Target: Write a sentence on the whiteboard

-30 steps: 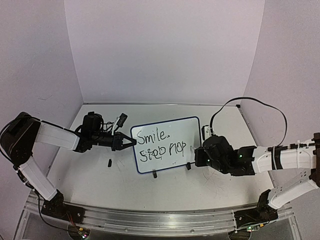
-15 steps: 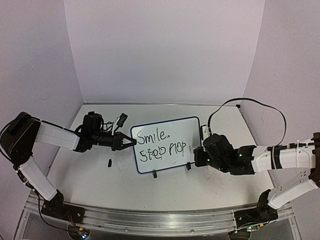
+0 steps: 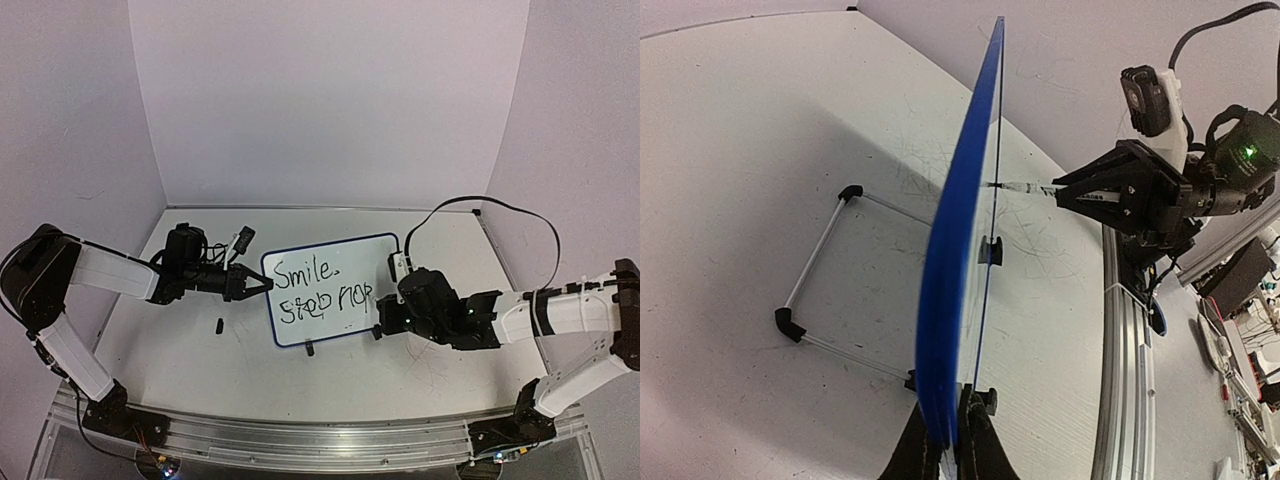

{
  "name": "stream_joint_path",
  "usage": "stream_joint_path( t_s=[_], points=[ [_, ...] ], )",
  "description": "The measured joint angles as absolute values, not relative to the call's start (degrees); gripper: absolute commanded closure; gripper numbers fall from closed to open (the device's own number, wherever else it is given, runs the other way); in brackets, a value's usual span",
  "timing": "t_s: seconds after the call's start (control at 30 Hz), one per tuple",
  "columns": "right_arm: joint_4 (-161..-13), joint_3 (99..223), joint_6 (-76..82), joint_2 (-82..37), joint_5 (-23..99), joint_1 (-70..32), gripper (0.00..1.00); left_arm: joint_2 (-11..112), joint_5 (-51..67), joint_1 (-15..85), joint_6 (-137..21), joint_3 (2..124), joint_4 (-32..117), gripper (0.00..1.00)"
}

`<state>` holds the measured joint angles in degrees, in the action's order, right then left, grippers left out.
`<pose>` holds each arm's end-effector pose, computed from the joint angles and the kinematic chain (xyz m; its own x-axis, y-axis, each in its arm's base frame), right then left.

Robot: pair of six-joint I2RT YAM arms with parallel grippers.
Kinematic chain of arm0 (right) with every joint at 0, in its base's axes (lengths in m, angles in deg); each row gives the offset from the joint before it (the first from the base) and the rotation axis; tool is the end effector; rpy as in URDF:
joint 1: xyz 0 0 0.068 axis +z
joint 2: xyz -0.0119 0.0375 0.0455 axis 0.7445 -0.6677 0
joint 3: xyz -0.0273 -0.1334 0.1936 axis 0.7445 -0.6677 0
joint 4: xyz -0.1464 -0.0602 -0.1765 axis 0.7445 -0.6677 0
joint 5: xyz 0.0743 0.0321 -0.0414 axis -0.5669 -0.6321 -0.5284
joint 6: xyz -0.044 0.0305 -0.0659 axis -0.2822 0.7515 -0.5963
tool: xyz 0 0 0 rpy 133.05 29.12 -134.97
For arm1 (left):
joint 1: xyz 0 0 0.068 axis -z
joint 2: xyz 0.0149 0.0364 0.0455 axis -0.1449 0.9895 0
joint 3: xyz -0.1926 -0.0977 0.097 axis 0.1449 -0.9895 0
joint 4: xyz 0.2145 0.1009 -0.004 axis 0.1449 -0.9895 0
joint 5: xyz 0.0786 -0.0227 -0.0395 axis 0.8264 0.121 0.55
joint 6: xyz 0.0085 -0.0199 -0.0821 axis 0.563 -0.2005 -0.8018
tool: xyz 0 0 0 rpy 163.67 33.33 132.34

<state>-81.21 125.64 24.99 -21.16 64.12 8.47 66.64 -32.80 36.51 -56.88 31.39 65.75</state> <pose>0.1882 0.2419 0.1600 -0.5868 -0.0601 -0.8075 -0.4136 0.8796 0.2351 0.2564 -0.2013 0.1516 -0.5501 0.1566 -0.8203 0.8193 0.2916 -0.4937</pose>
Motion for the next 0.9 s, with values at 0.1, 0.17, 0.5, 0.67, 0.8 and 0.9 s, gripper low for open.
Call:
stream_joint_path(
  t_s=[0.1, 0.17, 0.5, 0.67, 0.8, 0.9],
  points=[
    [-81.27, 125.64, 25.62, -21.16, 64.25, 8.49, 1.0, 66.64, -32.8, 36.51, -56.87, 31.4, 65.76, 1.0],
    [-81.39, 125.64, 26.22, -21.16, 64.63, 8.53, 1.0, 66.64, -32.8, 36.51, -56.87, 31.4, 65.75, 1.0],
    [-84.62, 126.04, 29.55, -20.78, 68.94, 8.55, 1.0, 66.64, -32.79, 36.54, -56.89, 31.46, 65.73, 1.0],
    [-84.56, 126.04, 29.19, -20.39, 70.49, 8.53, 1.0, 66.64, -32.8, 36.54, -56.87, 31.46, 65.73, 1.0],
    [-84.37, 126.64, 28.66, -20.47, 70.62, 8.53, 1.0, 66.64, -32.8, 36.54, -56.87, 31.46, 65.73, 1.0],
    [-83.26, 127.4, 28.08, -20.94, 70.47, 8.53, 1.0, 66.64, -32.8, 36.54, -56.87, 31.46, 65.73, 1.0]
  ],
)
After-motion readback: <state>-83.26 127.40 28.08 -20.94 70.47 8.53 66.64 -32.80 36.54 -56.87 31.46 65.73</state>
